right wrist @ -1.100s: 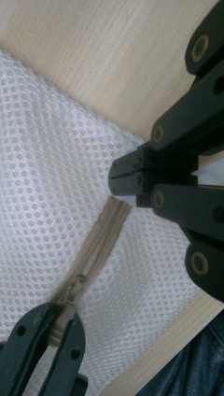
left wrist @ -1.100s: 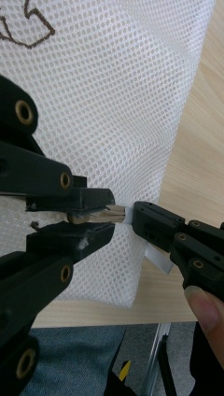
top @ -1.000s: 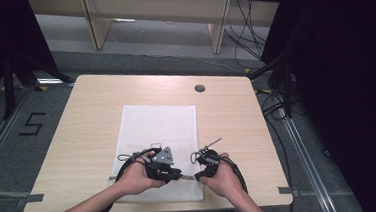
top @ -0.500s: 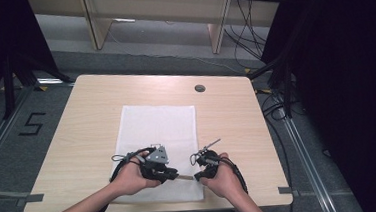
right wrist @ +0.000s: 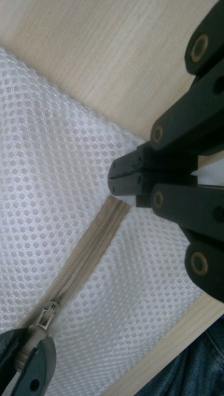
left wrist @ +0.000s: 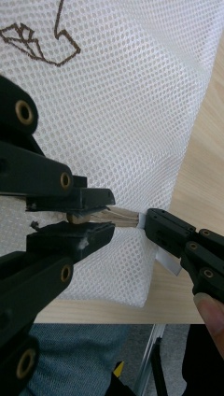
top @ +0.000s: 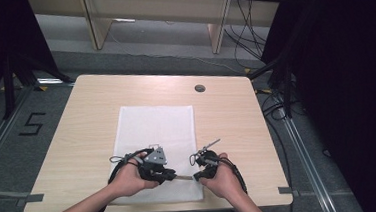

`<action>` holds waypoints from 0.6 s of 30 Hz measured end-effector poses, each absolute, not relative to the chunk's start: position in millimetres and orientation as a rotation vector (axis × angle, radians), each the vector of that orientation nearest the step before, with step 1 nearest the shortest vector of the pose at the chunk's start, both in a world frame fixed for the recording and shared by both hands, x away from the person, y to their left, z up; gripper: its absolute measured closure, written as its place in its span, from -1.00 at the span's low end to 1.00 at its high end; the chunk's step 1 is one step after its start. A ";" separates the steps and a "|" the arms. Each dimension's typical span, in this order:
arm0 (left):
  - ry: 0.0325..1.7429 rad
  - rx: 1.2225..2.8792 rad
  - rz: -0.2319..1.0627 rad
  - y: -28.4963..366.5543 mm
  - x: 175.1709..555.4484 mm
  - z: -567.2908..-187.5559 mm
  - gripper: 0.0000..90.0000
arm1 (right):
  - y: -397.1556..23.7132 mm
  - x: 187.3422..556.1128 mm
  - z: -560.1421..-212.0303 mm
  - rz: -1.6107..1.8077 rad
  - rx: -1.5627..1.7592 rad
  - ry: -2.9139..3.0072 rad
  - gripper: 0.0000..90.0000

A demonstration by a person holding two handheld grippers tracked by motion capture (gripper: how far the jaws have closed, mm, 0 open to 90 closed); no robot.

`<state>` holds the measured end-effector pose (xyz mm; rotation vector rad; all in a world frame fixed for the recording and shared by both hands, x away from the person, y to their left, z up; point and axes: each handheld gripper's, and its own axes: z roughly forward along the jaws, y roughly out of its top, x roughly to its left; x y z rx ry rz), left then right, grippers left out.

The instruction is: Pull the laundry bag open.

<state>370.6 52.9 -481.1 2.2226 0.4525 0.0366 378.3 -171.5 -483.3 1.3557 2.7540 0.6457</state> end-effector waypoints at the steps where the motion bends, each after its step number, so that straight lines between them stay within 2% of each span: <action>1: 0.450 2.223 0.038 52.9 370.6 -480.9 0.82 | -170.8 377.8 -482.8 0.628 1.374 2.749 1.00; 18: 0.464 2.253 0.039 55.0 370.9 -481.9 0.82 | -165.6 373.4 -481.6 0.596 1.410 2.712 1.00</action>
